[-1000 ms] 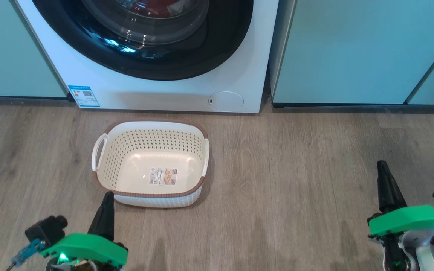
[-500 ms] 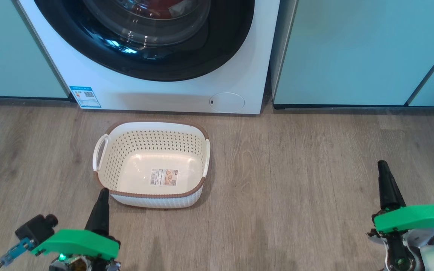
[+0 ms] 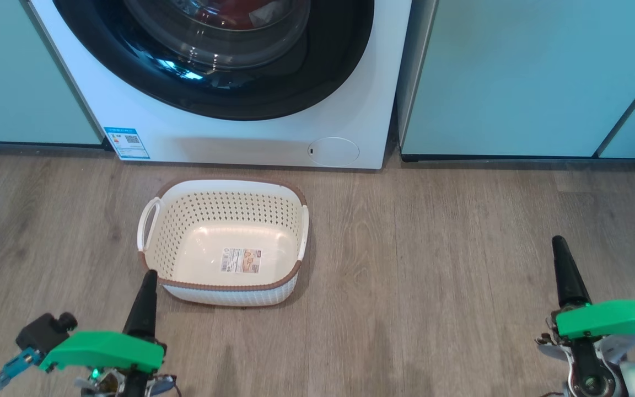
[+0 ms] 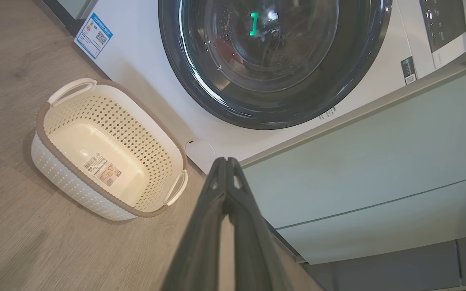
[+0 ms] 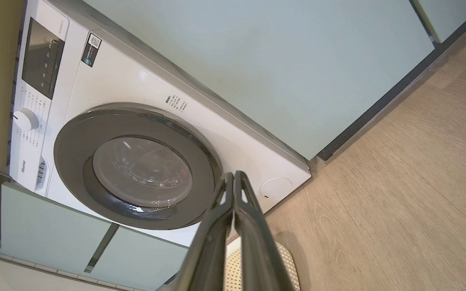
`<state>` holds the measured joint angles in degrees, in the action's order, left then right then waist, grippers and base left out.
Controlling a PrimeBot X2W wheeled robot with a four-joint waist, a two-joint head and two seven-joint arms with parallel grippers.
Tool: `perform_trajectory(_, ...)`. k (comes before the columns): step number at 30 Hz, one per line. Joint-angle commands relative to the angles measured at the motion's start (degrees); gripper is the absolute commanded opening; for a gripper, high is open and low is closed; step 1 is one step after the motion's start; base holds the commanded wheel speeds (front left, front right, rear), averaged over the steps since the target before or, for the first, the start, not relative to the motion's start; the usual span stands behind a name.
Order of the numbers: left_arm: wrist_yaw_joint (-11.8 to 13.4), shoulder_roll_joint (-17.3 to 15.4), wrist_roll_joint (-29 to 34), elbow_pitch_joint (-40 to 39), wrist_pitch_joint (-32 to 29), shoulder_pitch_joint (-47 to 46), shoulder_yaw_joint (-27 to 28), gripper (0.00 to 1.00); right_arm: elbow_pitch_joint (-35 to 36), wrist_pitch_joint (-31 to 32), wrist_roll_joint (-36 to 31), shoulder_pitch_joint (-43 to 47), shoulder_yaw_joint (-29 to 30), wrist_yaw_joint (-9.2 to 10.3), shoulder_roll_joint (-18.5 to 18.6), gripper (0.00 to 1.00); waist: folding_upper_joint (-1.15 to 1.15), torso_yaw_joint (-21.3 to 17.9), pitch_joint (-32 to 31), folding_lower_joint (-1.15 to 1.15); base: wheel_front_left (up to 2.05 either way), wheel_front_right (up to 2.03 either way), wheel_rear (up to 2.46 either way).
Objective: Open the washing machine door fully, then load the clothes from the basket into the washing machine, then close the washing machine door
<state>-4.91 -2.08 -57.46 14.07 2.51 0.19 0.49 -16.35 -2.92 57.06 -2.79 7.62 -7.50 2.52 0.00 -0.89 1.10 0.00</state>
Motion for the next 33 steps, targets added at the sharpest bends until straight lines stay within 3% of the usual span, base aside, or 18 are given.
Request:
perform_trajectory(1, -0.46, -0.47, -1.93, -1.55, -0.51, -2.96, 1.8, 0.0, 2.13, 0.74, 1.99, -2.63, -0.61, 0.0, 0.29, 0.0, 0.0, 0.03, -0.03, 0.0, 0.0, 0.0, 0.0)
perform_trajectory(33, -1.74, -0.66, -21.65, -0.62, -5.61, -5.02, 4.34, 0.0, 2.25, 5.95, 21.92, -3.09, -0.91, 0.01, 0.33, 0.0, 0.0, 0.55, -0.57, 0.0, 0.0, 0.0, 0.0)
